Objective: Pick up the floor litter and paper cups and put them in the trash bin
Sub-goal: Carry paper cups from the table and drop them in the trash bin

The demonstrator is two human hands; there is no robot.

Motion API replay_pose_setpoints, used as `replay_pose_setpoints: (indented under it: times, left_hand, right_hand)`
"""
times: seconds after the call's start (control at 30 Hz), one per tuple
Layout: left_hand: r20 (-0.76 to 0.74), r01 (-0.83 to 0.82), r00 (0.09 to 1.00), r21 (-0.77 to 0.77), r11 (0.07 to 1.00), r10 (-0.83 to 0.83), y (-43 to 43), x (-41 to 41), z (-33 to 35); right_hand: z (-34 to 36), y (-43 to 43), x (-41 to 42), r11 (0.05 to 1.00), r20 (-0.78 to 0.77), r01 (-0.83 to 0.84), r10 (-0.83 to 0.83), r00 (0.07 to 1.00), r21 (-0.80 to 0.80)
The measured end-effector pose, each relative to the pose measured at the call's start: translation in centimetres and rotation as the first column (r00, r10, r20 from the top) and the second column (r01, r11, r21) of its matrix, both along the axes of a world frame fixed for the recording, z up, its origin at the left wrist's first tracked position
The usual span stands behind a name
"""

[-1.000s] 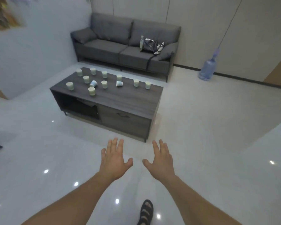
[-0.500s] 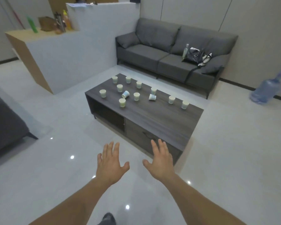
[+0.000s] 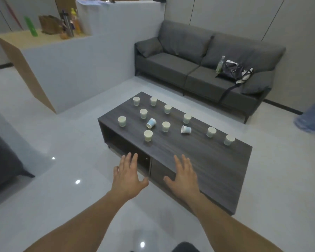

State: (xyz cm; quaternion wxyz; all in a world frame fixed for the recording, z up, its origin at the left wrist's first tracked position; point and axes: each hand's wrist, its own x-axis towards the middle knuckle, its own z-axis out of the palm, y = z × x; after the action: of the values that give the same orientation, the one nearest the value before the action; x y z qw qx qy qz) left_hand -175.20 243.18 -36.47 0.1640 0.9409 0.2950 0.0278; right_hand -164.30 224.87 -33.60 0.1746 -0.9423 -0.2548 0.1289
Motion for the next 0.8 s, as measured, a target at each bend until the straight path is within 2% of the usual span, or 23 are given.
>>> replay_pose_setpoints:
  times: [0.33,0.57,0.8]
  left_hand:
    - [-0.078,0.001,0.997,-0.055,0.998,-0.006,9.8,11.2,-2.6]
    - [-0.170,-0.024,0.985,-0.093,0.995,0.008,16.9,19.7,-4.6]
    - [-0.209,0.004,0.977,-0.196,0.981,-0.046,20.5,25.9,-8.9]
  right_hand:
    - [-3.3,11.8,12.7,0.999,-0.088,-0.038,0.035,0.996,-0.024]
    - [-6.9,20.8,22.5,0.997,-0.186,-0.078,0.080,0.979,0.018]
    - [-12.6,25.7,29.1,0.992,-0.258,-0.095,0.071,0.964,-0.082]
